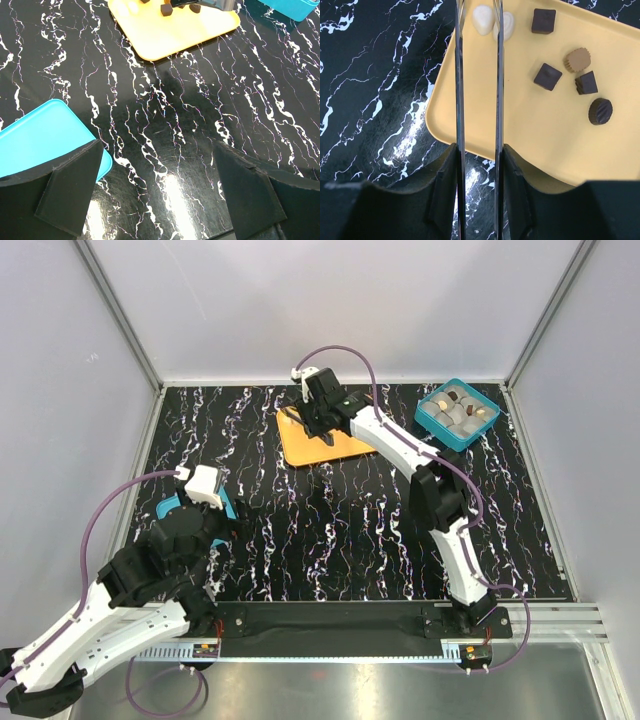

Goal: Pack the chocolate

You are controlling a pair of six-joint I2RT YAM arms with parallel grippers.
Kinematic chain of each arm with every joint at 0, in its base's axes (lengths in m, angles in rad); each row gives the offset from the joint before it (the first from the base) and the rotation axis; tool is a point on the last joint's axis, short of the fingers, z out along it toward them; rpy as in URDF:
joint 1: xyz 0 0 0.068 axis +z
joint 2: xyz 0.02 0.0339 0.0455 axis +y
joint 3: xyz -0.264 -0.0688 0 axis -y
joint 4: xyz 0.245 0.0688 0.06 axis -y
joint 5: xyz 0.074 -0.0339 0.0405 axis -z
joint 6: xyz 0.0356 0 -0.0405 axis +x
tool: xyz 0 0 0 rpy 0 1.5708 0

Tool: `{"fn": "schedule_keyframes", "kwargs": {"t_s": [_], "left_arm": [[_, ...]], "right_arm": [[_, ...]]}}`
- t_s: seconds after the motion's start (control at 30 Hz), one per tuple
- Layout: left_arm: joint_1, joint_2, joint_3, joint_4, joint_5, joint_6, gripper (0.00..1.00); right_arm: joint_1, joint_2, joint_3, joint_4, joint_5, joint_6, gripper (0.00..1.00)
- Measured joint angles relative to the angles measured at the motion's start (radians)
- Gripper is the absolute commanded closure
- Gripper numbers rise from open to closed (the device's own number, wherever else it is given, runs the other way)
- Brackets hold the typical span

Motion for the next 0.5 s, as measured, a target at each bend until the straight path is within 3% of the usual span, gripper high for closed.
{"fn": "schedule_keyframes", "kwargs": {"t_s": [0.5], "left_arm": [[0.000,0.000,0.000,0.000,0.000,0.000,0.01]], "right_arm": [[0.002,0.099,0.003,0.010,-0.026,-0.051,0.55]]}}
